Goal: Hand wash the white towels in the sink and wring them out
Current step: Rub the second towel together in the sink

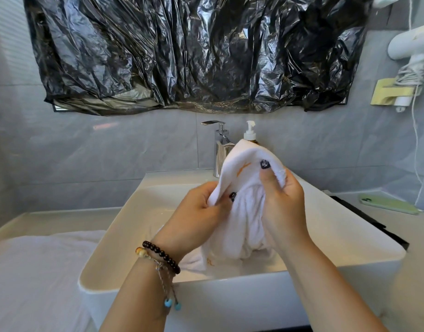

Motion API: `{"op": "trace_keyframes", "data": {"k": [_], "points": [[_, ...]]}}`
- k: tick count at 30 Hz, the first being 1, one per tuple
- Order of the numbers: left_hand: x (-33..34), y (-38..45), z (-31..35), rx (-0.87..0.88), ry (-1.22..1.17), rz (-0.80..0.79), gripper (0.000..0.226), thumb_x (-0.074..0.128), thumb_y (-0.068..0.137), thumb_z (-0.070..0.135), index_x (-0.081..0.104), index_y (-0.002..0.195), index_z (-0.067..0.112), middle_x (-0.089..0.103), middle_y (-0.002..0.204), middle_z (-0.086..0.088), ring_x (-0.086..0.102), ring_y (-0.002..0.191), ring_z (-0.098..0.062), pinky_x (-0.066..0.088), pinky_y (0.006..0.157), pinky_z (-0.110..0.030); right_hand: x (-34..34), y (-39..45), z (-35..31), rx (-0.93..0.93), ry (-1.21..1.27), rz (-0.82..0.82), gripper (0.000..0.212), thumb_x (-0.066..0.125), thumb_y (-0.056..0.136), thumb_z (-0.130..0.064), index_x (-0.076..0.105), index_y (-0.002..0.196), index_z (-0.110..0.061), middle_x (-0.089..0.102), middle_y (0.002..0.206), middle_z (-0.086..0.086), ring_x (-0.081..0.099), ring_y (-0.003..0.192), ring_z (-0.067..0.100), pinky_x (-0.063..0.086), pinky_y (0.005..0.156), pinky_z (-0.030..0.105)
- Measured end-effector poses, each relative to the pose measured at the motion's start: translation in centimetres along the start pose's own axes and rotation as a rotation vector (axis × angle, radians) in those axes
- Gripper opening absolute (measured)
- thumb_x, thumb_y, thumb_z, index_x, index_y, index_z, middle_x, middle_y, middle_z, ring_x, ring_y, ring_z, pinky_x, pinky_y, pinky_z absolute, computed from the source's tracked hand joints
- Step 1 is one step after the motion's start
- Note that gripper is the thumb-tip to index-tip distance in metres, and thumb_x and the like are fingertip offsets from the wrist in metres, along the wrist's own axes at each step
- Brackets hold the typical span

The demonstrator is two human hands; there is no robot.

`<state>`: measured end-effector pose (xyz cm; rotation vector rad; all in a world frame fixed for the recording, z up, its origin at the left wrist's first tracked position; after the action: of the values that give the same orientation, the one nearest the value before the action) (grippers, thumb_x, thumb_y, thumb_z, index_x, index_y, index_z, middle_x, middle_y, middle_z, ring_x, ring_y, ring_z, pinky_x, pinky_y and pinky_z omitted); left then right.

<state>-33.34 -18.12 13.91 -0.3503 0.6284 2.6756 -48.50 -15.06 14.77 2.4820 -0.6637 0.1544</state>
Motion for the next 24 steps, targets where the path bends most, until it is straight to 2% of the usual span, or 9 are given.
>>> {"op": "trace_keyframes", "data": {"k": [3, 6, 9, 12, 14, 16, 18, 20, 24], "points": [[0.9, 0.0, -0.7, -0.033, 0.002, -0.055, 0.019, 0.051, 0.1, 0.01, 0.07, 0.1, 0.008, 0.074, 0.096, -0.013, 0.064, 0.082, -0.016, 0.055, 0.077, -0.034, -1.3, 0.3, -0.2, 0.015, -0.002, 0.116, 0.027, 0.054, 0.098, -0.026, 0.056, 0.071, -0.024, 0.059, 0.063, -0.014, 0.056, 0.061, 0.002, 0.043, 0.058, 0.013], [-0.1, 0.5, -0.7, 0.032, 0.041, 0.187, 0.027, 0.056, 0.091, 0.034, 0.06, 0.07, 0.017, 0.061, 0.068, -0.003, 0.05, 0.065, -0.019, 0.042, 0.063, -0.037, -1.6, 0.3, -0.4, 0.068, -0.101, 0.095, 0.045, 0.058, 0.094, -0.038, 0.036, 0.06, -0.017, 0.034, 0.054, -0.005, 0.033, 0.053, 0.011, 0.029, 0.047, 0.021], [-0.6, 0.4, -0.3, 0.036, 0.066, 0.32, 0.041, 0.052, 0.093, 0.031, 0.045, 0.052, 0.025, 0.046, 0.052, 0.011, 0.039, 0.058, -0.017, 0.034, 0.059, -0.035, -0.5, 0.2, 0.7, 0.228, -0.17, -0.094, 0.043, 0.066, 0.082, -0.045, 0.062, 0.067, -0.004, 0.058, 0.061, 0.001, 0.055, 0.06, 0.019, 0.043, 0.059, 0.03], [-0.9, 0.1, 0.4, 0.012, 0.071, 0.364, 0.055, 0.053, 0.1, 0.031, 0.034, 0.05, 0.019, 0.034, 0.049, 0.009, 0.03, 0.056, -0.018, 0.027, 0.057, -0.035, 1.3, -0.7, 1.5, 0.357, -0.01, -0.345, 0.044, 0.078, 0.071, -0.048, 0.074, 0.087, -0.007, 0.075, 0.088, 0.01, 0.072, 0.088, 0.026, 0.055, 0.087, 0.045], [-1.2, -0.1, 0.0, -0.054, -0.09, 0.384, 0.054, 0.057, 0.097, 0.038, 0.036, 0.052, 0.021, 0.037, 0.056, -0.001, 0.033, 0.059, -0.018, 0.027, 0.059, -0.034, 2.1, -1.2, 1.1, 0.346, 0.057, -0.47, 0.046, 0.081, 0.066, -0.043, 0.074, 0.095, -0.008, 0.075, 0.094, 0.013, 0.071, 0.093, 0.027, 0.056, 0.085, 0.042], [-1.5, -0.2, -0.6, -0.112, -0.29, 0.384, 0.044, 0.065, 0.089, 0.04, 0.05, 0.063, 0.008, 0.046, 0.066, -0.008, 0.042, 0.065, -0.019, 0.032, 0.062, -0.035, 2.6, -1.6, 0.8, 0.285, -0.055, -0.548, 0.031, 0.082, 0.071, -0.026, 0.071, 0.094, -0.008, 0.075, 0.087, 0.009, 0.072, 0.085, 0.021, 0.056, 0.072, 0.031], [-1.4, -0.2, -0.7, -0.118, -0.405, 0.346, 0.049, 0.069, 0.081, 0.042, 0.058, 0.072, -0.005, 0.052, 0.074, -0.013, 0.047, 0.071, -0.024, 0.035, 0.067, -0.039, 2.5, -1.5, 0.5, 0.21, -0.236, -0.49, 0.013, 0.076, 0.081, -0.018, 0.068, 0.083, -0.007, 0.071, 0.076, 0.012, 0.068, 0.071, 0.022, 0.052, 0.063, 0.03], [-1.0, -0.3, -0.3, -0.105, -0.459, 0.322, 0.056, 0.072, 0.085, 0.04, 0.061, 0.084, -0.015, 0.062, 0.079, -0.022, 0.054, 0.074, -0.026, 0.041, 0.071, -0.041, 1.9, -1.2, 0.2, 0.16, -0.254, -0.309, 0.026, 0.069, 0.088, -0.023, 0.06, 0.066, -0.01, 0.058, 0.058, 0.01, 0.055, 0.054, 0.019, 0.043, 0.051, 0.025], [0.2, -0.3, 0.6, -0.067, -0.392, 0.268, 0.038, 0.068, 0.089, 0.037, 0.07, 0.094, 0.0, 0.072, 0.1, -0.023, 0.066, 0.084, -0.026, 0.053, 0.084, -0.054, 0.7, -1.0, -0.7, 0.143, -0.139, -0.035, 0.036, 0.066, 0.089, -0.038, 0.061, 0.059, -0.018, 0.053, 0.051, -0.006, 0.046, 0.05, 0.01, 0.035, 0.045, 0.017]]}}
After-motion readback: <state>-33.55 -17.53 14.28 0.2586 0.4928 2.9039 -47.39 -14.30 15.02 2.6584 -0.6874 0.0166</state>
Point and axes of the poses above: each hand's wrist, its own y-axis towards the middle knuckle, its own x-axis out of the palm, z = x × y, the point moved 8 cm from there along y, towards the middle knuckle
